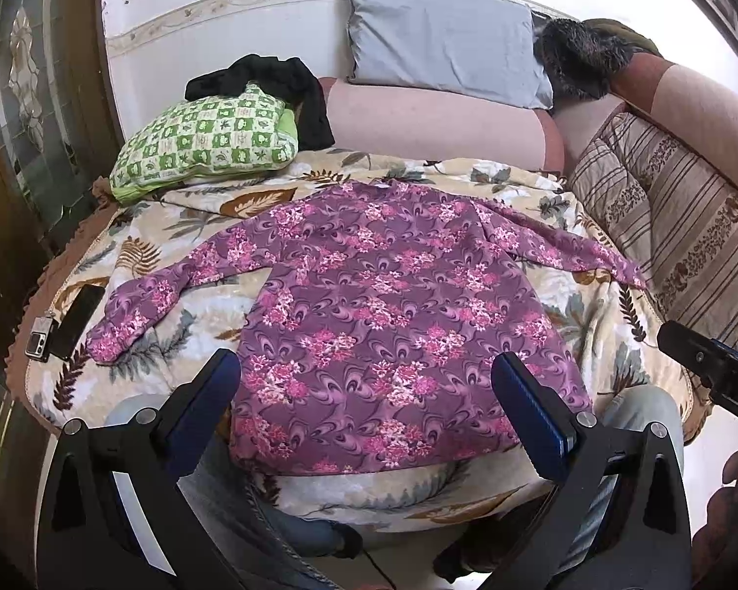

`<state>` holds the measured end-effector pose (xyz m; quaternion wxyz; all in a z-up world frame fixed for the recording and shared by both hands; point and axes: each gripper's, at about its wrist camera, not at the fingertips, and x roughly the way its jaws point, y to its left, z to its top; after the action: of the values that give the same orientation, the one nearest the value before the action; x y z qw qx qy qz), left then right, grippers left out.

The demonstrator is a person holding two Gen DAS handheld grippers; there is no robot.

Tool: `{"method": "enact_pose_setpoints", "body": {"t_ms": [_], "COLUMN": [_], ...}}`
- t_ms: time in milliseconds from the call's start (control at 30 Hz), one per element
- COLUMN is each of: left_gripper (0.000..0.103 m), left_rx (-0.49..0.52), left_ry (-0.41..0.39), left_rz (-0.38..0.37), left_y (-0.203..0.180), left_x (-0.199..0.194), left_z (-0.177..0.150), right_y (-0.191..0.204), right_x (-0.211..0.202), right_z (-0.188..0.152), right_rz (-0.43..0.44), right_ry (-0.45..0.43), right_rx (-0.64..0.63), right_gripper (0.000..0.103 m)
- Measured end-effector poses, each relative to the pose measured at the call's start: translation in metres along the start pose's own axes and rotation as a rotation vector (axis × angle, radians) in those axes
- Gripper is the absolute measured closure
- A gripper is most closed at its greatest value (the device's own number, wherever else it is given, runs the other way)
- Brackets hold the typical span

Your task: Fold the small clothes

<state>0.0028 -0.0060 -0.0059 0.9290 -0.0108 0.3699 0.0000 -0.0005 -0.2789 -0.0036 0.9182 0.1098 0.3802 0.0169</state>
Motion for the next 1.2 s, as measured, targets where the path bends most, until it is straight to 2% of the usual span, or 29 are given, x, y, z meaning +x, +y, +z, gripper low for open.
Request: {"method": "enact_pose_setpoints", "body": {"t_ms": [267, 467, 1200], "left_gripper": [0.0, 0.0, 0.0], "left_rx": [0.005, 0.006, 0.006], "left_ry": [-0.001, 0.0, 0.002], "left_rz": [0.0, 0.0, -0.002], "left_y": [-0.0008, -0.0008, 0.0003], "left_x": [0.0002, -0.0006, -0.0005], "left_z": [-0.0006, -0.0012, -0.0017], "right_y": [-0.003, 0.0012, -0.0018], "right_x": [0.0023, 0.0018, 0.0061], "right_z": [-0.0012, -0.0017, -0.004], "right_rz": [-0.016, 0.012, 0.014], "right_ry": [0.006, 0.009, 0.027], "right_rx": [0.008, -0.002, 0.006], "right_gripper": [0.003, 0.003, 0.003]}}
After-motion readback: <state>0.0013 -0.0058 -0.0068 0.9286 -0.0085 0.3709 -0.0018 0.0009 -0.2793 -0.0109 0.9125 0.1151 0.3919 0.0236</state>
